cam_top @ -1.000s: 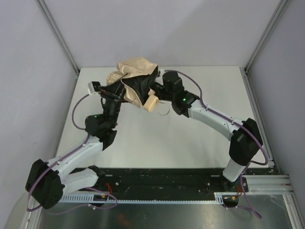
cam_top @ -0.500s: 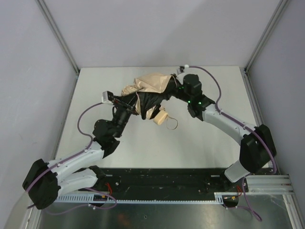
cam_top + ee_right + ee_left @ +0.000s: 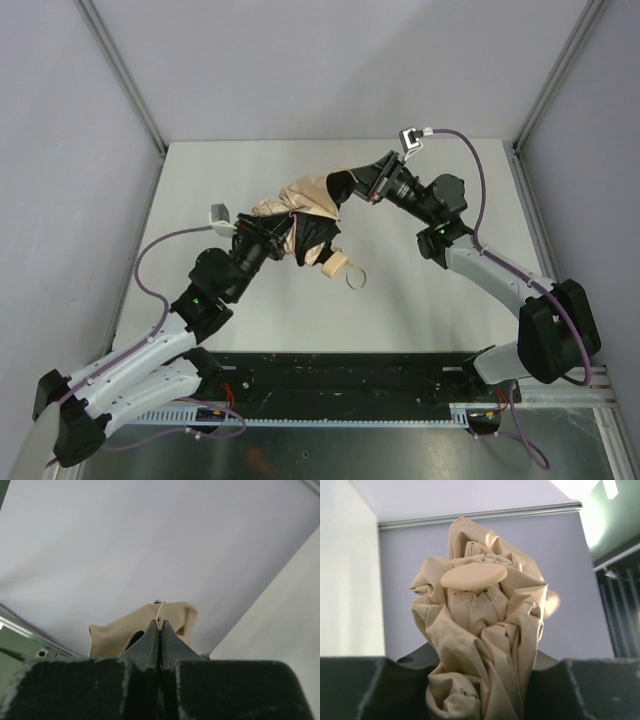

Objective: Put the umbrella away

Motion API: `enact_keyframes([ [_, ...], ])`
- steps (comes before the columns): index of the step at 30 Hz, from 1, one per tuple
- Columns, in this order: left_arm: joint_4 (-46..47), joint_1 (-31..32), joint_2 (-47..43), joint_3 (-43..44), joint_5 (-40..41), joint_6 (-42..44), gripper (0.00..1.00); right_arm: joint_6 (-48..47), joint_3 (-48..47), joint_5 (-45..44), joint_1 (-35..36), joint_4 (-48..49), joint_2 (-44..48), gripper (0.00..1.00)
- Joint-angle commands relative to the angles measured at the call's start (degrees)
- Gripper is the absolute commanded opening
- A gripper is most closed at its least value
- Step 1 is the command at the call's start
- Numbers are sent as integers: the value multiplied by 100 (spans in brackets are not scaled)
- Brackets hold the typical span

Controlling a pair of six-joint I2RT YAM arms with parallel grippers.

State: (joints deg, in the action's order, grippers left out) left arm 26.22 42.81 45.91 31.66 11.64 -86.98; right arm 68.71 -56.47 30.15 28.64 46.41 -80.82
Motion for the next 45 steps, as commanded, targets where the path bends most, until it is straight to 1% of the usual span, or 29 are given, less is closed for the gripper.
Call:
enact_keyframes([
  [1, -1464, 11, -123, 507, -181, 379, 0, 17, -191, 192, -272, 1290, -76, 0],
  [3, -2187, -33, -128, 666, -83, 472, 0, 50, -319, 423, -241, 1423, -126, 0],
  [5, -2647, -81, -129, 774, 77, 588, 0, -32, -408, 668, -79, 1427, -118, 0],
  [9, -3654, -115, 129, 1114, 316, 684, 0, -689, -486, 1041, 529, 1041, 40, 0],
  [12, -4238, -209, 413, 1243, 352, 684, 0, -1694, -704, 1062, 946, 77, 441, 0],
  [15, -4453, -308, 656, 1178, 268, 633, 0, -2989, -1050, 921, 1477, -1297, 638, 0],
  [18, -4593, -471, 879, 1028, 53, 536, 0, -3858, -1146, 857, 2007, -2188, 616, 0],
  [20, -4650, -623, 975, 869, -143, 470, 0, -4551, -1154, 524, 2487, -2859, 643, 0],
  [22, -4687, -745, 1046, 697, -318, 383, 0, -4935, -1063, 232, 2833, -3227, 645, 0],
  [28, -4922, -1017, 1262, 475, -773, 250, 0, -5099, -394, -8, 3235, -3005, 654, 0],
  [33, -5177, -1079, 1331, 553, -928, 368, 0, -4605, 220, 196, 2949, -2065, 433, 0],
  [35, -5482, -1085, 1453, 706, -1035, 380, 0, -4423, 364, 277, 2878, -1710, 336, 0],
  [41, -6384, -1073, 1874, 1063, -1376, 174, 0, -4164, 390, 496, 2747, -1039, -124, 0],
  [45, -7277, -1079, 2271, 1637, -1271, 306, 0, -4193, 101, 943, 2717, -1131, -536, 0],
])
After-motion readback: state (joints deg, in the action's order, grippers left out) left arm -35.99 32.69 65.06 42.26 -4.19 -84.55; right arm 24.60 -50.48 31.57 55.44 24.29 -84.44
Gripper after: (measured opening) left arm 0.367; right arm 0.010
